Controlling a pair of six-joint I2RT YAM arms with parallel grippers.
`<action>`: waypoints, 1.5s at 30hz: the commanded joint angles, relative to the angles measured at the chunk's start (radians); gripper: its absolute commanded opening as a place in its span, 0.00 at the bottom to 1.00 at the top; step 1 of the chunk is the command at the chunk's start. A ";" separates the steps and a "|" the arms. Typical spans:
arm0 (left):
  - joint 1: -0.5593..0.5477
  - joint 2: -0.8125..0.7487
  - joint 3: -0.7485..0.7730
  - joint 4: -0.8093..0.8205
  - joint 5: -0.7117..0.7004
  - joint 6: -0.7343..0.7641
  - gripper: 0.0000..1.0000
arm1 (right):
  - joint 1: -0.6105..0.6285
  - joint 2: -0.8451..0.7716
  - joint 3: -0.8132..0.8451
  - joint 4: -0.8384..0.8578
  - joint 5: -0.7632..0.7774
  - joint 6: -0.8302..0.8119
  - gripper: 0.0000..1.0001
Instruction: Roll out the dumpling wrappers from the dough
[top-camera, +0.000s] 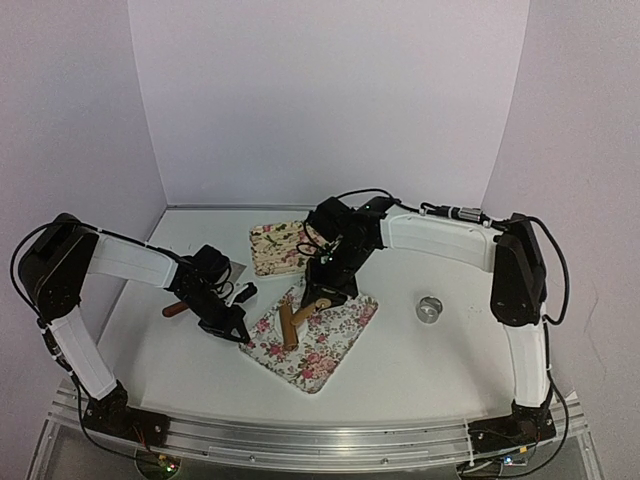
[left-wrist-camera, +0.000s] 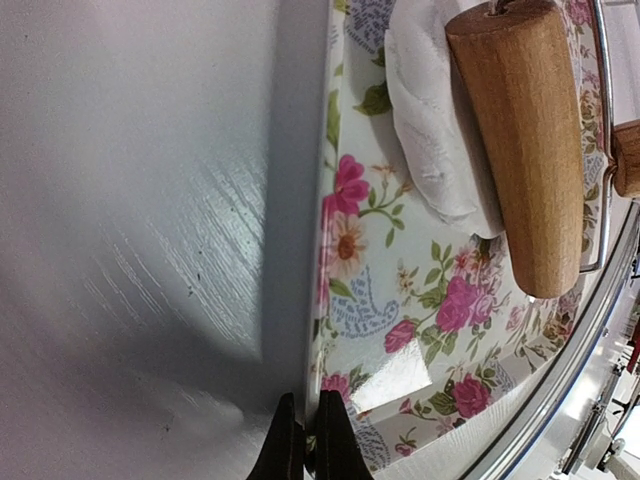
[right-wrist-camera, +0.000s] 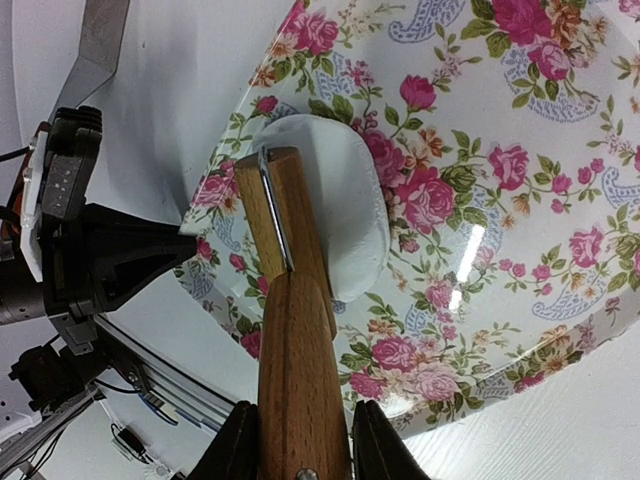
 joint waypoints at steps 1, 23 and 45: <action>0.006 -0.014 0.024 -0.042 -0.002 -0.032 0.00 | -0.019 0.052 -0.062 -0.162 0.150 0.006 0.00; 0.015 -0.031 0.022 -0.093 -0.160 -0.106 0.00 | -0.087 0.006 -0.302 -0.277 0.292 0.028 0.00; 0.049 -0.034 0.017 -0.107 -0.194 -0.126 0.00 | -0.097 -0.047 -0.411 -0.274 0.304 0.052 0.00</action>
